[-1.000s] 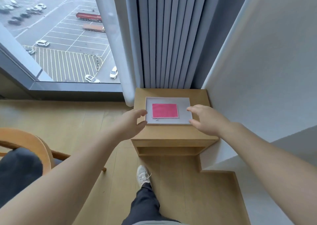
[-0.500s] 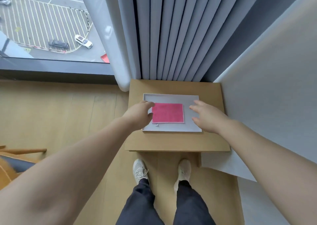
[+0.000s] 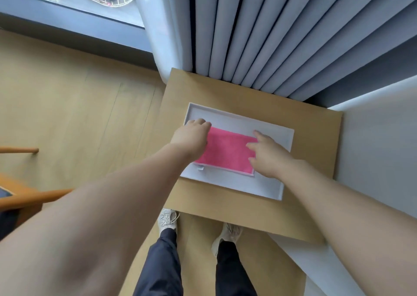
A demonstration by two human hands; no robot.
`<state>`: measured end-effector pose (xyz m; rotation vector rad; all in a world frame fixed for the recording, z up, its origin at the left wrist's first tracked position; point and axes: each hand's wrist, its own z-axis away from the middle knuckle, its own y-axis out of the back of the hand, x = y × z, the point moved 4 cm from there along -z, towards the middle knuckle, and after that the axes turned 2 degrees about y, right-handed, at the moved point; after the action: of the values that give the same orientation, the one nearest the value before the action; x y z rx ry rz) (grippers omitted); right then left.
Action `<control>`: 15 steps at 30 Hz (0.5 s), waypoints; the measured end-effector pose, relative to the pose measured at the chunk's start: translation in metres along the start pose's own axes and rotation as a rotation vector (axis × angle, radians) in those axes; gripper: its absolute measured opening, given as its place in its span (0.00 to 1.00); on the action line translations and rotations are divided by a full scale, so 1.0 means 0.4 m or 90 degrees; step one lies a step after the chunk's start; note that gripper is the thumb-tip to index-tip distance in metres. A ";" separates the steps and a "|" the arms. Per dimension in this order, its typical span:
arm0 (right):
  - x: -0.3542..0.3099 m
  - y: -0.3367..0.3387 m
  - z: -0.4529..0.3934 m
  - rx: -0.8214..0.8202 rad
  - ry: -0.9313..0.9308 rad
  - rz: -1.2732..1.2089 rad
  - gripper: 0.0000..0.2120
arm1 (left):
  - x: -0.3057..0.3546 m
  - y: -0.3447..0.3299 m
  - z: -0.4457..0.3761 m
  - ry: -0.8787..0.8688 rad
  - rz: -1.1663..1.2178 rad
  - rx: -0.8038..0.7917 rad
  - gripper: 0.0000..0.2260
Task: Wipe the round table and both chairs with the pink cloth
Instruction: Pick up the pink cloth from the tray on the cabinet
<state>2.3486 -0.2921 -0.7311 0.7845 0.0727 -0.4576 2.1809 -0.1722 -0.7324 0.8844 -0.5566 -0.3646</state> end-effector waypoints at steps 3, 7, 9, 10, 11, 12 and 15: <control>0.018 -0.019 -0.055 0.000 0.000 0.002 0.19 | 0.008 -0.026 -0.054 0.001 -0.012 -0.001 0.17; 0.033 -0.039 -0.085 0.011 -0.015 -0.012 0.14 | 0.015 -0.053 -0.085 -0.004 -0.030 -0.008 0.16; 0.039 -0.048 -0.083 0.019 -0.017 -0.009 0.12 | 0.015 -0.061 -0.088 -0.009 -0.050 -0.012 0.16; 0.042 -0.051 -0.082 0.030 -0.015 -0.007 0.12 | 0.015 -0.062 -0.090 -0.015 -0.066 -0.012 0.16; 0.044 -0.051 -0.080 0.041 -0.014 -0.010 0.12 | 0.016 -0.061 -0.093 -0.023 -0.081 -0.011 0.16; 0.045 -0.048 -0.080 0.050 -0.015 -0.017 0.13 | 0.017 -0.058 -0.095 -0.032 -0.092 -0.009 0.16; 0.044 -0.035 -0.085 0.067 -0.031 -0.063 0.13 | 0.023 -0.046 -0.102 -0.053 -0.097 -0.006 0.13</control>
<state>2.3621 -0.2834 -0.7687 0.8750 0.0426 -0.5784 2.2112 -0.1625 -0.7652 0.9078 -0.5649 -0.5431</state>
